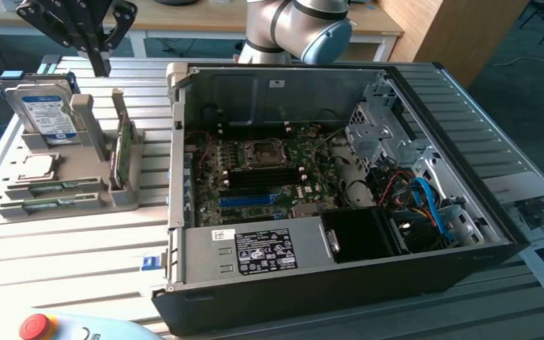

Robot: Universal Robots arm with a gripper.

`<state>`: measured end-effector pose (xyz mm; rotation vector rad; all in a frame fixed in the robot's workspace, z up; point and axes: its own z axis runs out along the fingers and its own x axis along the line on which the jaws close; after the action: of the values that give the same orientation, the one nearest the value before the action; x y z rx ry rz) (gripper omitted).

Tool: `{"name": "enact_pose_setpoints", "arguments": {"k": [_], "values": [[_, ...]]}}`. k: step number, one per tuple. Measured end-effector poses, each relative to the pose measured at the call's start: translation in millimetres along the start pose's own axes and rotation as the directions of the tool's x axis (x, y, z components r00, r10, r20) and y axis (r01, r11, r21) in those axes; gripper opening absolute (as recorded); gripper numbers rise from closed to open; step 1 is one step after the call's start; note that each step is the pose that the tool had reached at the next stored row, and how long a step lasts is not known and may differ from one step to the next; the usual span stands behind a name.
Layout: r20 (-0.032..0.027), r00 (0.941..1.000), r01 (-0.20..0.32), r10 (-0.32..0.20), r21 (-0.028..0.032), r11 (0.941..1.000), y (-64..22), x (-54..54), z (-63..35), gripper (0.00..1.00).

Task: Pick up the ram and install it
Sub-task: 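Reach for the ram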

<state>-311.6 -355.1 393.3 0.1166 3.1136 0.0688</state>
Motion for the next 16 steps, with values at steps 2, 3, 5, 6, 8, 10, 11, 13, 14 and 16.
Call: {"name": "enact_pose_setpoints", "arguments": {"k": [2,3,5,6,8,10,11,13,14,16], "values": [[0.0,1.0,0.0,0.0,0.0,1.0,0.2,1.4,0.0,0.1],[0.0,1.0,0.0,0.0,0.0,1.0,0.3,2.4,0.0,0.1],[-0.0001,1.0,0.0,0.0,0.0,1.0,0.6,5.0,-0.1,0.1],[0.0,1.0,0.0,0.0,0.0,1.0,0.8,6.5,-0.1,0.1],[0.0001,1.0,0.0,0.0,-0.0001,1.0,1.2,9.6,-0.1,0.1],[0.0,1.0,0.0,0.0,-0.0001,1.0,1.6,13.2,-0.2,0.1],[0.0,1.0,0.0,0.0,-0.0001,1.0,1.8,15.0,-0.3,0.1],[0.0,1.0,0.0,0.0,0.0,1.0,2.3,18.7,-0.3,0.1],[0.0,1.0,0.0,0.0,0.0,1.0,2.5,20.5,-0.4,0.1],[-0.0001,1.0,0.0,0.0,0.0,1.0,2.9,24.0,-0.4,0.1]]}}
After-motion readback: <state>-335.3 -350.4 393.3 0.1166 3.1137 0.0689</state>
